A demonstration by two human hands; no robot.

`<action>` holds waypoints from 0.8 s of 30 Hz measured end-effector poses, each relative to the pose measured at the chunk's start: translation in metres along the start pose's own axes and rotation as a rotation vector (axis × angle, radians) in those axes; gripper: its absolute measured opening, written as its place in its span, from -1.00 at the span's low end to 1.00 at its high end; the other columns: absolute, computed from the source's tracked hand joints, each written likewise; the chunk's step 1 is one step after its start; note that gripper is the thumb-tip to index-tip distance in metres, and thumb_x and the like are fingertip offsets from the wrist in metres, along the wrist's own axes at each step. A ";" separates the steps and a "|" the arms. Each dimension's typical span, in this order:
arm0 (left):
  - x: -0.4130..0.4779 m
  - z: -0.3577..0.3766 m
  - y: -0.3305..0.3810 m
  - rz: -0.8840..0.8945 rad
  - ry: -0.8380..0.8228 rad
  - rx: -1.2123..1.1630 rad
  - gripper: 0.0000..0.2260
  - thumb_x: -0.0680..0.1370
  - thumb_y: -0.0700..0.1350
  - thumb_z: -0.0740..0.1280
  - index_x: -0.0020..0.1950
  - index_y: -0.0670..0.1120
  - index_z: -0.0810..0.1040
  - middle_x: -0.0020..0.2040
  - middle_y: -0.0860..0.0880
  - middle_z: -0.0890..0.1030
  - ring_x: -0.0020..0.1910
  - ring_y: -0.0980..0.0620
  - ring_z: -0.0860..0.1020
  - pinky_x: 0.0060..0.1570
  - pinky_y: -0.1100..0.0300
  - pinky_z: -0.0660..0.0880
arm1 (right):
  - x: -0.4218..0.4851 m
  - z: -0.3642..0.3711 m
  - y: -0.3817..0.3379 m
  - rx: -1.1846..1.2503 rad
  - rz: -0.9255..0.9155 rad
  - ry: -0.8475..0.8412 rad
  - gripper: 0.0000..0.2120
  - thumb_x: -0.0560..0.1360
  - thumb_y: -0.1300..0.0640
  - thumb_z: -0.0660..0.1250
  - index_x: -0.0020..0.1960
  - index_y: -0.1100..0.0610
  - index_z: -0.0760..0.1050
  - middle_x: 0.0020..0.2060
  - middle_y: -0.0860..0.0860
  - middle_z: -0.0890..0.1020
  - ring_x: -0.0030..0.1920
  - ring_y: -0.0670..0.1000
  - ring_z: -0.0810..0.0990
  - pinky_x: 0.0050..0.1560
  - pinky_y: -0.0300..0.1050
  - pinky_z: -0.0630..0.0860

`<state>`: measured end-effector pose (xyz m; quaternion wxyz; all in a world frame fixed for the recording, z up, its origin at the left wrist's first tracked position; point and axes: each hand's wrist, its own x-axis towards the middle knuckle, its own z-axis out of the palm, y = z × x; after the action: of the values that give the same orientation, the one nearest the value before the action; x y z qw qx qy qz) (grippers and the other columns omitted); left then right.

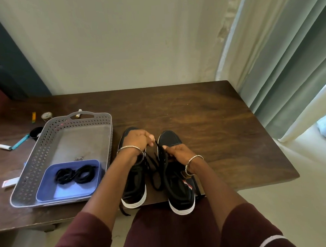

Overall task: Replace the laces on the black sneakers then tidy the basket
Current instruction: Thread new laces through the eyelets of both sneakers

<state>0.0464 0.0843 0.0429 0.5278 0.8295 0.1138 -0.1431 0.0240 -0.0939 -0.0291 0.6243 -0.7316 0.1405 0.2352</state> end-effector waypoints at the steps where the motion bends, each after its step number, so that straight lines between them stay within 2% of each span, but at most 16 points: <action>1: 0.000 -0.008 0.005 -0.007 0.007 -0.066 -0.76 0.50 -0.29 0.39 -0.35 -0.08 0.65 -0.40 0.00 0.65 -0.20 0.00 0.60 0.07 0.10 0.50 | 0.000 0.000 0.000 -0.011 0.004 0.002 -0.62 0.55 -0.09 0.38 -0.27 0.19 0.58 -0.27 0.07 0.69 -0.19 0.03 0.67 0.15 0.02 0.59; 3: -0.004 -0.019 0.015 -0.004 0.009 -0.082 -0.78 0.54 -0.22 0.39 -0.31 -0.09 0.66 -0.40 -0.02 0.64 -0.24 0.02 0.58 0.01 0.16 0.49 | 0.000 0.000 -0.001 -0.034 0.006 0.012 -0.63 0.54 -0.11 0.39 -0.21 0.19 0.58 -0.23 0.10 0.70 -0.13 0.08 0.68 0.23 0.10 0.57; 5: -0.014 -0.023 0.020 -0.009 -0.007 0.005 -0.81 0.55 -0.21 0.39 -0.26 -0.14 0.68 -0.35 -0.06 0.65 -0.26 0.05 0.59 -0.13 0.32 0.48 | -0.001 0.001 -0.002 -0.038 0.005 0.018 -0.64 0.54 -0.10 0.40 -0.21 0.19 0.59 -0.23 0.12 0.70 -0.11 0.10 0.69 0.24 0.15 0.55; 6: -0.019 -0.022 0.019 -0.012 -0.020 0.069 -0.82 0.55 -0.19 0.38 -0.23 -0.16 0.69 -0.33 -0.06 0.67 -0.24 0.06 0.61 -0.12 0.33 0.51 | -0.003 0.002 -0.003 -0.034 0.006 0.020 -0.63 0.54 -0.10 0.40 -0.18 0.22 0.61 -0.21 0.16 0.70 -0.10 0.13 0.69 0.25 0.16 0.55; 9: -0.035 -0.014 0.011 0.098 0.059 0.524 -0.81 0.60 -0.05 0.30 -0.01 -0.09 0.69 -0.10 -0.07 0.70 -0.04 -0.07 0.64 0.04 0.10 0.53 | -0.010 0.000 -0.010 -0.033 0.032 0.014 -0.51 0.49 -0.16 0.43 -0.07 0.33 0.64 -0.08 0.21 0.71 0.02 0.21 0.69 0.23 0.14 0.56; 10: -0.044 -0.009 0.009 0.177 0.117 0.656 -0.80 0.59 -0.01 0.30 0.10 -0.05 0.66 0.01 -0.06 0.68 0.05 -0.10 0.61 0.06 0.06 0.51 | -0.013 -0.001 -0.013 -0.031 0.038 0.005 -0.49 0.47 -0.17 0.44 -0.07 0.33 0.63 -0.09 0.21 0.71 0.00 0.21 0.70 0.19 0.09 0.59; 12: -0.056 0.004 0.005 0.326 0.153 0.715 -0.75 0.58 0.02 0.32 0.25 0.06 0.56 0.14 -0.01 0.61 0.18 -0.10 0.55 0.14 -0.01 0.46 | -0.022 -0.004 -0.021 -0.039 0.033 0.004 -0.59 0.52 -0.11 0.41 -0.18 0.26 0.61 -0.23 0.14 0.68 -0.22 0.10 0.67 -0.08 -0.08 0.61; 13: -0.060 0.011 0.004 0.376 0.129 0.705 -0.73 0.57 0.03 0.33 0.27 0.10 0.54 0.17 0.02 0.59 0.22 -0.08 0.52 0.17 -0.04 0.43 | -0.030 -0.005 -0.026 -0.056 0.040 0.006 -0.65 0.56 -0.07 0.38 -0.21 0.21 0.57 -0.30 0.09 0.62 -0.34 0.03 0.60 -0.24 -0.14 0.54; 15: -0.066 0.023 0.003 0.404 0.040 0.687 -0.73 0.57 0.05 0.32 0.27 0.14 0.54 0.21 0.05 0.57 0.26 -0.05 0.49 0.22 -0.07 0.41 | -0.042 -0.008 -0.031 -0.121 0.076 0.006 -0.70 0.59 -0.03 0.35 -0.21 0.17 0.52 -0.40 0.05 0.53 -0.46 -0.01 0.47 -0.42 -0.17 0.39; 17: -0.070 0.035 0.003 0.413 -0.016 0.712 -0.71 0.58 0.05 0.30 0.31 0.15 0.52 0.24 0.05 0.54 0.30 -0.05 0.46 0.24 -0.08 0.38 | -0.052 -0.013 -0.032 -0.196 0.107 0.002 -0.69 0.60 0.01 0.33 -0.23 0.19 0.52 -0.45 0.06 0.50 -0.50 0.00 0.42 -0.47 -0.16 0.34; 20: -0.079 0.052 0.003 0.461 -0.030 0.826 -0.65 0.60 0.02 0.30 0.39 0.15 0.46 0.31 0.02 0.49 0.34 -0.09 0.40 0.27 -0.07 0.34 | -0.074 -0.022 -0.030 -0.275 0.106 -0.001 -0.71 0.61 0.13 0.29 -0.23 0.25 0.52 -0.44 0.13 0.51 -0.50 0.04 0.46 -0.43 -0.11 0.37; 22: -0.079 0.062 0.003 0.491 -0.023 0.916 -0.65 0.60 0.00 0.31 0.39 0.16 0.46 0.30 0.00 0.46 0.35 -0.10 0.37 0.28 -0.07 0.32 | -0.094 -0.027 -0.031 -0.311 0.078 -0.004 -0.77 0.62 0.22 0.26 -0.20 0.26 0.51 -0.42 0.13 0.51 -0.55 -0.04 0.48 -0.50 -0.23 0.37; 24: -0.079 0.070 0.003 0.527 -0.012 0.981 -0.73 0.59 0.02 0.33 0.30 0.18 0.54 0.25 -0.01 0.45 0.32 -0.10 0.37 0.24 -0.05 0.32 | -0.111 -0.031 -0.029 -0.313 0.043 -0.002 -0.78 0.63 0.24 0.24 -0.18 0.26 0.50 -0.44 0.09 0.49 -0.59 -0.12 0.45 -0.56 -0.31 0.33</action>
<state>-0.0342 0.0167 0.0458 0.0983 0.9775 -0.1804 -0.0471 -0.0505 -0.1290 0.0565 0.4977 -0.8163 0.1172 0.2685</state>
